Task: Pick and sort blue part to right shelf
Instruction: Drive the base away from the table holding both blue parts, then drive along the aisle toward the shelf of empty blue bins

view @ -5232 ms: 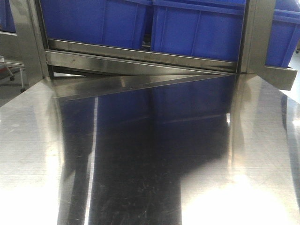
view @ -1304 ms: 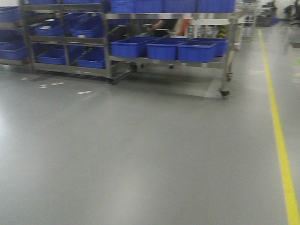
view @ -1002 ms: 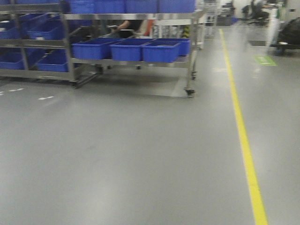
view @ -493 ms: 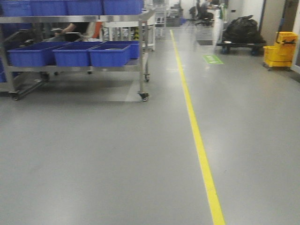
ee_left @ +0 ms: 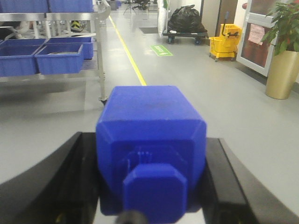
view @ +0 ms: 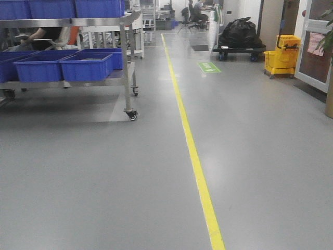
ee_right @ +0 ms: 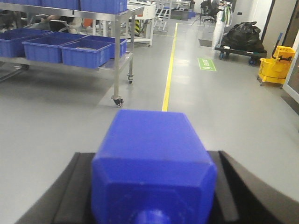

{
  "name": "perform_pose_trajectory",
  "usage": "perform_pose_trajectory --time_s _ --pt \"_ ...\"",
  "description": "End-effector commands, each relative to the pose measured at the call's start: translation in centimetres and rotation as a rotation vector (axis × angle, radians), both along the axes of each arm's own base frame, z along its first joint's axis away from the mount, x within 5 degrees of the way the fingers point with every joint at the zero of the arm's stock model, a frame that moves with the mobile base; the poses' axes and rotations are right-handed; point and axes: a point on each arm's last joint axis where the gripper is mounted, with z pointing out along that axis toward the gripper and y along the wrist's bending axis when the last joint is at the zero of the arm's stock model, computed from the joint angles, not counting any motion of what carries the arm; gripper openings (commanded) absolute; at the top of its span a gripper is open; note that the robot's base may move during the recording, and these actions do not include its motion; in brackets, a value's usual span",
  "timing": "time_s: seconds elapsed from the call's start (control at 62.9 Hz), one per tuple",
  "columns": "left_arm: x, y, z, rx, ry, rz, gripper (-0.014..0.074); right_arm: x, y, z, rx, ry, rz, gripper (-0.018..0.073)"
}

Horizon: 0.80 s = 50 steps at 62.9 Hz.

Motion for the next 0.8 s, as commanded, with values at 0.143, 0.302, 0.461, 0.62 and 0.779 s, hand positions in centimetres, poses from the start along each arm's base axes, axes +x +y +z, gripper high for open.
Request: perform_pose_trajectory --time_s 0.143,0.302,0.461,0.62,0.779 --pt "-0.08 0.25 1.89 -0.033 -0.103 0.028 0.0332 -0.11 0.02 1.76 -0.007 -0.115 0.003 0.0393" --pt "-0.08 0.25 1.89 -0.033 -0.103 0.028 0.0332 -0.11 0.02 1.76 -0.007 -0.115 0.003 0.0393" --pt "-0.08 0.25 1.89 -0.033 -0.103 0.028 0.0332 -0.11 0.02 1.76 -0.007 -0.115 0.003 0.0393" --pt "-0.08 0.25 1.89 -0.033 -0.103 0.028 0.0332 -0.11 0.02 1.76 -0.007 -0.115 0.003 0.0393" --pt "-0.08 0.25 1.89 -0.033 -0.103 0.028 0.0332 -0.11 0.02 1.76 -0.007 -0.115 0.003 0.0393"
